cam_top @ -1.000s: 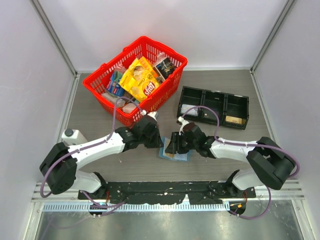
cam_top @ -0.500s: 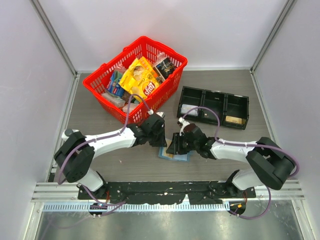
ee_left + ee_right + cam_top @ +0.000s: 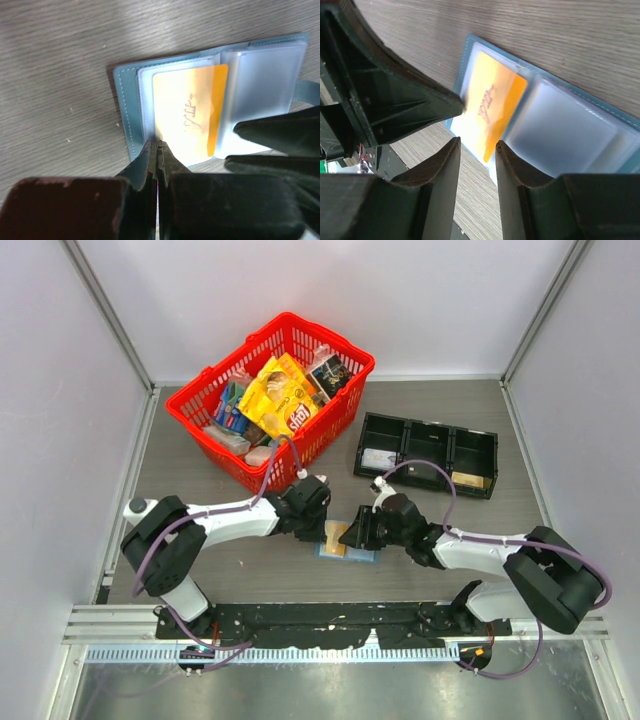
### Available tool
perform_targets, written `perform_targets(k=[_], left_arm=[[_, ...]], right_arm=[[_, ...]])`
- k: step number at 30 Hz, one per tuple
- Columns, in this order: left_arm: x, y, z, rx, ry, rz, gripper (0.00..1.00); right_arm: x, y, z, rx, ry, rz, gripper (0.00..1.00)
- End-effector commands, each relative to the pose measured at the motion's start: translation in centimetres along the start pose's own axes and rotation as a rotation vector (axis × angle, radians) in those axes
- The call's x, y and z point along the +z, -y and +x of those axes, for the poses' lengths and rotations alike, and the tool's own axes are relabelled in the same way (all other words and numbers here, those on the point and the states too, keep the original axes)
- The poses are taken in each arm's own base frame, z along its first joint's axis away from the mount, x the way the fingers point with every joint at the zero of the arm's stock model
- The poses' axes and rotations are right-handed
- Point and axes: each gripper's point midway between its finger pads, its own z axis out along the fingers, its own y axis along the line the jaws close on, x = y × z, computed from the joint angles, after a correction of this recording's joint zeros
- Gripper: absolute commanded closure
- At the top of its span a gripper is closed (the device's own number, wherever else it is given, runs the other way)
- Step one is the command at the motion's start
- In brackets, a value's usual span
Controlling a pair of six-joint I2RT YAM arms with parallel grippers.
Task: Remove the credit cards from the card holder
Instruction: Remove the credit card from the card holder.
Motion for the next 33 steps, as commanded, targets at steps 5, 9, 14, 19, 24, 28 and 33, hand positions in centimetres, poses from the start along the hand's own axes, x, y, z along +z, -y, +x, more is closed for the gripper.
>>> perform_targets(k=[5,9,14,19,24,28,33], left_arm=[[-0.3,-1.7,0.6,-0.029,0.011,-0.033,1.0],[0.1,-1.9,0.8,-0.032,0.003,-0.037,1.0],[0.1,-2.1,0.9,-0.037,0.002,-0.041,1.0],[0.6,-2.3,1.6,-0.054,-0.023,-0.032,1.0],[0.9,-2.5,2.1,-0.069,-0.035,-0.018,1.0],[1.0,-2.4,2.1,-0.068,-0.04,-0.015,1.0],[1.1,-2.3,2.3,-0.069,-0.049,-0.008,1.0]], right_arm=[[0.4,0.1,-1.1,0.073,0.047,-0.044,0.61],[0.7,0.8,-0.8,0.1,0.032,-0.026,0.61],[0.8,1.7,-0.6,0.127,0.021,0.001,0.61],[1.3,1.8,-0.4,0.135,-0.001,0.006,0.61],[1.6,2.0,-0.1,0.145,-0.018,0.01,0.62],[1.7,1.4,-0.1,0.139,-0.02,-0.029,0.62],[1.7,0.6,-0.1,0.136,-0.014,-0.088,0.69]])
